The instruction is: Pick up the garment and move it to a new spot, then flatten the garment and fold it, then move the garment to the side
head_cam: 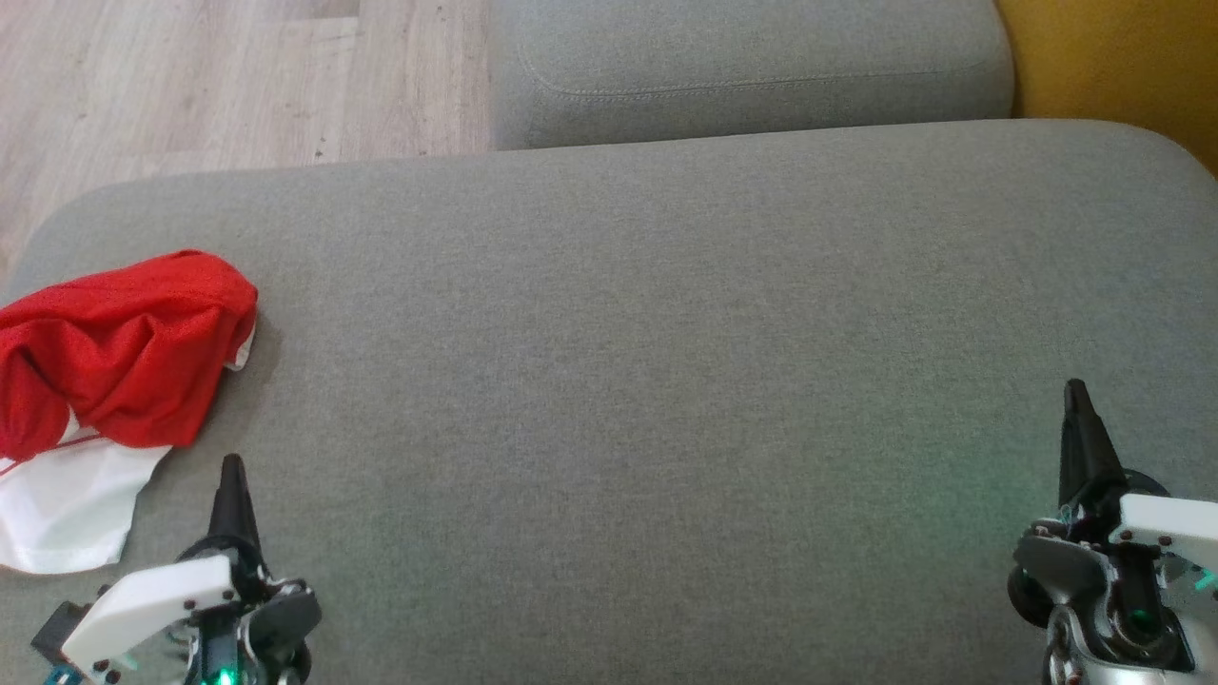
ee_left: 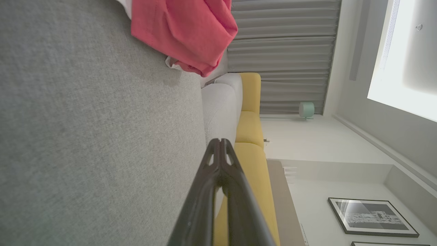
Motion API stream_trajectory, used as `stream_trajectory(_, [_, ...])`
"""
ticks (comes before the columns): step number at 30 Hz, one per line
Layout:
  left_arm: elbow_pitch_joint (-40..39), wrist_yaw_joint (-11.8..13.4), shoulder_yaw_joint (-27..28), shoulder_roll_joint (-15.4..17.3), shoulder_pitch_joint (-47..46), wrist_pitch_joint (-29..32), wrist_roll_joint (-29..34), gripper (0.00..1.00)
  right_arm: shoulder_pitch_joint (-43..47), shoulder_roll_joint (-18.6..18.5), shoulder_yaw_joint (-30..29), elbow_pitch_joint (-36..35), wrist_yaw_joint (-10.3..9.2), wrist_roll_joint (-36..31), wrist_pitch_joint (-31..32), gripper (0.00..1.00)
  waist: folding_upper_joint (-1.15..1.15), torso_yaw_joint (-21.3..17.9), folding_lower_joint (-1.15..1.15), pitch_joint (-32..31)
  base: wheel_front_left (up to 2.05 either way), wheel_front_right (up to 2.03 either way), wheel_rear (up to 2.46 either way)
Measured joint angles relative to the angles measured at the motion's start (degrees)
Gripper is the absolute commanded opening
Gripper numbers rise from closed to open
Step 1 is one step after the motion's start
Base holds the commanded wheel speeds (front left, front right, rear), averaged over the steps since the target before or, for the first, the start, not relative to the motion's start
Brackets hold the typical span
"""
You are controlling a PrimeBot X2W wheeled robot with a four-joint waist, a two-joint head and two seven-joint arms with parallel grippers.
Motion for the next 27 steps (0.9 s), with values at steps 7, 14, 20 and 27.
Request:
stream_trajectory(7, [0.0,0.0,0.0,0.0,0.0,0.0,0.0,0.0,0.0,0.0,0.0,0.0,0.0,0.0,0.0,0.0,0.0,0.0,0.0,0.0,0.0,0.0,0.0])
stream_trajectory(14, [0.0,0.0,0.0,0.0,0.0,0.0,0.0,1.0,0.0,0.0,0.0,0.0,0.0,0.0,0.0,1.0,0.0,0.0,0.0,0.0,0.0,0.0,0.0])
stream_trajectory(20, [4.1,0.1,-0.6,-0.3,2.9,-0.1,0.0,1.0,2.5,0.3,0.1,4.4,-0.02,0.0,0.0,1.0,0.0,0.0,0.0,0.0,0.0,0.0,0.0])
stream_trajectory(27, [4.1,0.1,-0.8,-0.3,3.3,-1.2,2.0,1.0,2.6,0.3,1.5,4.3,-0.02,-1.2,-1.0,1.0,0.0,0.0,0.0,0.2,0.0,0.0,0.0])
